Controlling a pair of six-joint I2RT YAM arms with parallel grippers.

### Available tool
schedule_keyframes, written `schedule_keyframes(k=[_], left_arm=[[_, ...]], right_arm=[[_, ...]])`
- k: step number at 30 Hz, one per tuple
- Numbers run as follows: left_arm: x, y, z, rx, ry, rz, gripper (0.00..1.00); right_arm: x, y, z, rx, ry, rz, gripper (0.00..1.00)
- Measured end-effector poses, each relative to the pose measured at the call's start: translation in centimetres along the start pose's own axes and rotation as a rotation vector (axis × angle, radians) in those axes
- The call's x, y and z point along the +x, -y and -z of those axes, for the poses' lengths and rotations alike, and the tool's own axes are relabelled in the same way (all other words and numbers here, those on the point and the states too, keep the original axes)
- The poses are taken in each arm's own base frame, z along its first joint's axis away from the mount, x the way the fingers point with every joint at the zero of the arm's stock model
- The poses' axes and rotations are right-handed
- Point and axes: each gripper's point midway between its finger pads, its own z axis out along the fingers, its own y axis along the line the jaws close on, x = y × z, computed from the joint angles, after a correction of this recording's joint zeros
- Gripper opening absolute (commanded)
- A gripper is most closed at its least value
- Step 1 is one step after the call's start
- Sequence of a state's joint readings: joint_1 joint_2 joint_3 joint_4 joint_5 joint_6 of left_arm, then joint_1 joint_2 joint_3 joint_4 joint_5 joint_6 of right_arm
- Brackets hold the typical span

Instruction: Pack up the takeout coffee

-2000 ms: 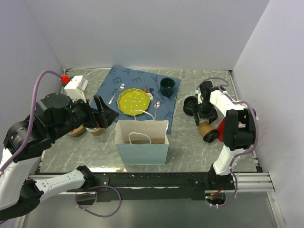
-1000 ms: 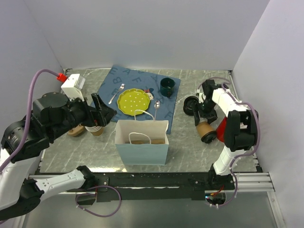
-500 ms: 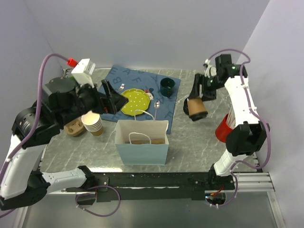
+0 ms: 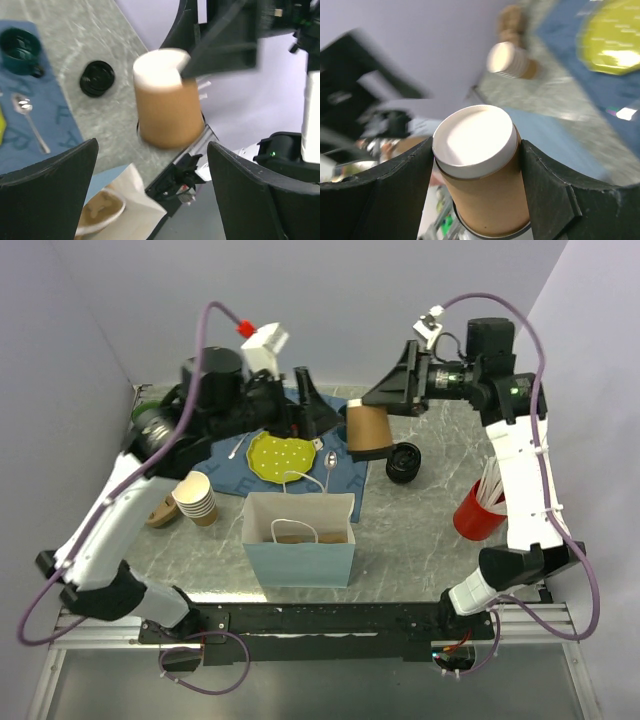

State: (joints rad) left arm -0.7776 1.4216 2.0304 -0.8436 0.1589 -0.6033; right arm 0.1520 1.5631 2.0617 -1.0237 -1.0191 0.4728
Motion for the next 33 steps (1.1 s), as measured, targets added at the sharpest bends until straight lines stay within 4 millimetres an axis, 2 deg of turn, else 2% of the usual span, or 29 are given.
schedule_keyframes(k=[3,6,14,19,25,29,33], left_arm=[[0.9,-0.1,-2.5,0.018,-0.054,0.026,0.97],[1.0,0.3,-4.2,0.046,-0.083,0.047,0.97],[0.1,1.0,-4.2,0.09,-0.066,0.091,0.97],[0.6,1.3,-3.8,0.106,-0.066,0.146,0.97],[0.1,2.2,-3.7,0.143,-0.055,0.198,0.99],[0.0,2.1,-4.0,0.159,-0.038,0.247,0.9],[0.0,2.0,-4.1,0.176,-0.037,0.308,0.83]], right_arm=[[1.7,-3.6,-1.3,-0.128,-0.056,0.02,0.31],[2.4,-4.5,-2.5,-0.178,-0.087,0.015,0.31],[1.8,-5.5,-2.7,-0.242,-0.086,-0.011,0.29],[1.3,-6.0,-2.5,-0.281,-0.064,-0.019,0.29],[0.1,-6.8,-2.0,-0.326,-0.022,-0.011,0.31],[-0.1,-7.5,-1.7,-0.355,-0.015,0.012,0.39],[0.0,-7.2,-1.8,-0.352,-0.015,0.007,0.45]])
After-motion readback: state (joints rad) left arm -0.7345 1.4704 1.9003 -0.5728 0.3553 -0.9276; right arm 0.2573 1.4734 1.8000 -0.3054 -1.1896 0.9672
